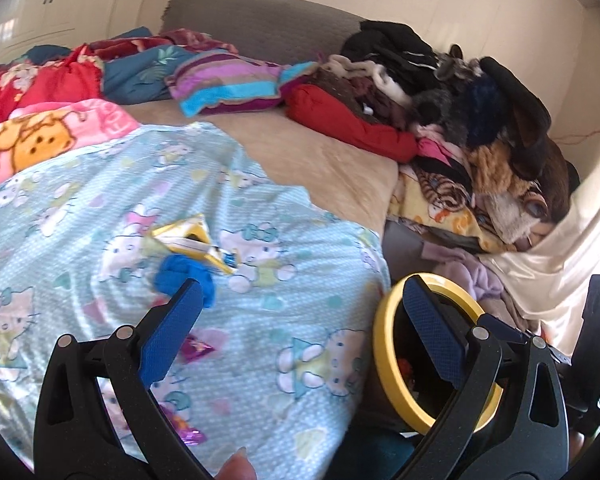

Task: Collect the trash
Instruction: 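Move both open tools from the bin back to the trash on the blanket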

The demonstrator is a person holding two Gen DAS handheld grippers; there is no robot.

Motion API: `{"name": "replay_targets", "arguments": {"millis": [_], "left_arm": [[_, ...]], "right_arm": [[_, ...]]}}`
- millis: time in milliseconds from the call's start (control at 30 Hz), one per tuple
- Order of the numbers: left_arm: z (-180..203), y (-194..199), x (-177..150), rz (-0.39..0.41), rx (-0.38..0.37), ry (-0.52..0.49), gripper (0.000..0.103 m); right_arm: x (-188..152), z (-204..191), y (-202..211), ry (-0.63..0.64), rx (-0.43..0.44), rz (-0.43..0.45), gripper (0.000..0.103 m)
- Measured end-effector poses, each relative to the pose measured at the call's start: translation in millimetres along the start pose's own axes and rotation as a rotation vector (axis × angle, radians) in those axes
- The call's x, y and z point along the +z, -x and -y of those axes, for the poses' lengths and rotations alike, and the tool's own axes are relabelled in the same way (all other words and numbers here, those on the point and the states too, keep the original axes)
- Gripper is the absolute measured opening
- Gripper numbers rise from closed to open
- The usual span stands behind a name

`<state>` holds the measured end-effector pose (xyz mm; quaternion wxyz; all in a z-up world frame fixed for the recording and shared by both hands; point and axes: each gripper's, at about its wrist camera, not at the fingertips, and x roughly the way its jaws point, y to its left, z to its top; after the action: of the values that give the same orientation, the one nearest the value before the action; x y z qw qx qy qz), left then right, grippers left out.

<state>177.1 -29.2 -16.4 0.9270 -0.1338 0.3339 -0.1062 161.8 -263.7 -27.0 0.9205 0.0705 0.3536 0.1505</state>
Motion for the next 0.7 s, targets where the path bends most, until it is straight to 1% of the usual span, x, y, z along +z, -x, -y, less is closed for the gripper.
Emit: {"name": "replay_targets", "arguments": {"millis": [133,267,533,700], "left_arm": [[-18,9,1,0.014,0.031,0.024,0.092],[-42,17,-1,0.012,0.071,0.057,0.092],[-92,30,-18,-0.017,0.141,0.137,0.092],[-114,36,-30,-0.047,0.162,0.161,0.092]], "right_arm": [[4,-18,-13,0.027,0.038,-0.015,0.071],[5,-39,-27,0.06,0.085,-0.041,0.071],[8,-72,-52,0.118,0.151,-0.081,0.071],[9,-87,-69,0.145,0.186,-0.111,0.07]]}}
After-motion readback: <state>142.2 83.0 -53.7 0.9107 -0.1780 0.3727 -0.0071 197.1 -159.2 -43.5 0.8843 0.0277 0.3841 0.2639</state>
